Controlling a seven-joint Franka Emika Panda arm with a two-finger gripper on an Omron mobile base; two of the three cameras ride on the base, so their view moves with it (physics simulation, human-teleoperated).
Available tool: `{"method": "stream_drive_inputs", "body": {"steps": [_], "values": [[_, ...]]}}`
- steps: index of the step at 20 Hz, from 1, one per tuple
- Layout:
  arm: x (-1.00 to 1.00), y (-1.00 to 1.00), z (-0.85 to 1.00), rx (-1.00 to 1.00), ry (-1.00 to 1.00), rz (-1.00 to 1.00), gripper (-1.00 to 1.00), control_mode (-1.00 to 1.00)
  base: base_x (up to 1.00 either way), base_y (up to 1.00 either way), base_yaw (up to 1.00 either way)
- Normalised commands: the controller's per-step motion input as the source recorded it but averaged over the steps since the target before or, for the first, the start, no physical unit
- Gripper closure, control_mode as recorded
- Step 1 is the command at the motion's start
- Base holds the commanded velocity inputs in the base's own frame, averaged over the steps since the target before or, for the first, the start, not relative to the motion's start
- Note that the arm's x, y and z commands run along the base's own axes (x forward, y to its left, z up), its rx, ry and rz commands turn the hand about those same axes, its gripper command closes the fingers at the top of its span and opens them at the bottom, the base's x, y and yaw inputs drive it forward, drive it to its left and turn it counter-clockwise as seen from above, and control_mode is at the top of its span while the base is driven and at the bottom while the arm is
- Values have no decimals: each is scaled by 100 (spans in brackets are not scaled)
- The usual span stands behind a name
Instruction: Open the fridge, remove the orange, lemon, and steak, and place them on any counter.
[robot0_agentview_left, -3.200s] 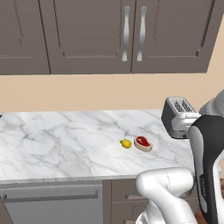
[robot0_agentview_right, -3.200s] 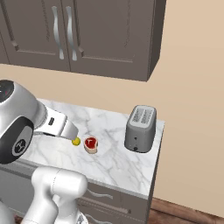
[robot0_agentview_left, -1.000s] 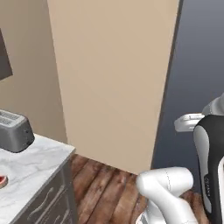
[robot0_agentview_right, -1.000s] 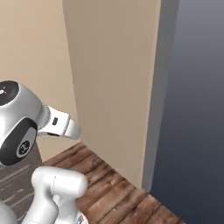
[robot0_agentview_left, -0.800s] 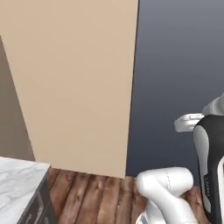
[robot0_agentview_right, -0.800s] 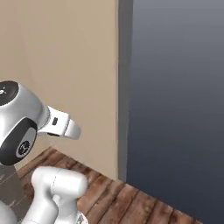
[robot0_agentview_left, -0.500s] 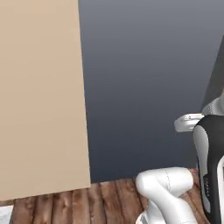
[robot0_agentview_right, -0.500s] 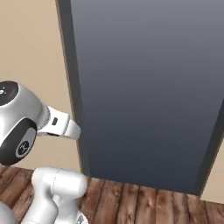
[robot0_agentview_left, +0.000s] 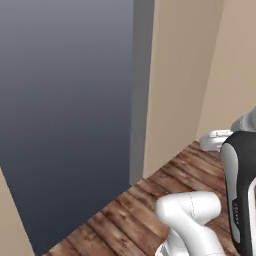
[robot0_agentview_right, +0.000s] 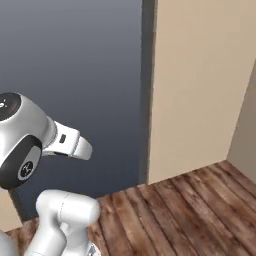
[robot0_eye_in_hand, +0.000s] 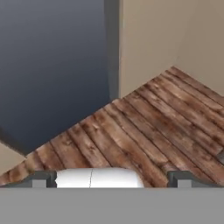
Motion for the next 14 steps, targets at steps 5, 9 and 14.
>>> {"method": "stream_drive_inputs", "body": {"steps": [5,9,14], "values": [[0,0,0,0,0,0,-100,100,0,-20,-95],[0,0,0,0,0,0,-100,100,0,-16,-96],[0,0,0,0,0,0,-100,100,2,-30,-90]]}}
